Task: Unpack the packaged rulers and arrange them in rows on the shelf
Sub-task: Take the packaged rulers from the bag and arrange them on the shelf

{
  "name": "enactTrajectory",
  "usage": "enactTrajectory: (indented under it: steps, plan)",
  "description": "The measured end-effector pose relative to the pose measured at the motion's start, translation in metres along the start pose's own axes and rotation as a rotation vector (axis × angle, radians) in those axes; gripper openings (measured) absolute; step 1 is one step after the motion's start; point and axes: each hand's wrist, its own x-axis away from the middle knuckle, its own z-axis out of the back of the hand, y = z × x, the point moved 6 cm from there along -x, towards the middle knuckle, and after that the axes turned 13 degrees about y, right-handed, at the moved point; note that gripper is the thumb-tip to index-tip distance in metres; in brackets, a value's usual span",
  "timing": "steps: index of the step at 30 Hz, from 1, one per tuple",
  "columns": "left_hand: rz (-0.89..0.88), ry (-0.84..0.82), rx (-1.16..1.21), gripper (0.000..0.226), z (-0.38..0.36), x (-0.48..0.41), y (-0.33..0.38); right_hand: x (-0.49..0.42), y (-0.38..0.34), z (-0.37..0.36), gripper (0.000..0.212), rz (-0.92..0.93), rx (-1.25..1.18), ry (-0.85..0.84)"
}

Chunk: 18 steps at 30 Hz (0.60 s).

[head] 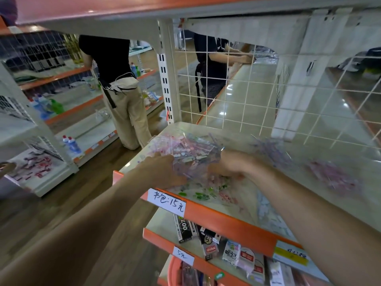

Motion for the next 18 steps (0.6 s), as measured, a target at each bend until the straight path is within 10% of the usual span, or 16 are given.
enactTrajectory:
  steps: [13,18]
  plan:
    - [-0.121,0.163,-0.103,0.061,0.007,0.009,0.025,0.026,0.016,0.013,0.04,-0.122,-0.028,0.022]
    - [-0.221,-0.027,-0.003,0.067,-0.007,0.017,0.048,0.028,0.011,0.0,0.036,-0.121,-0.104,-0.001]
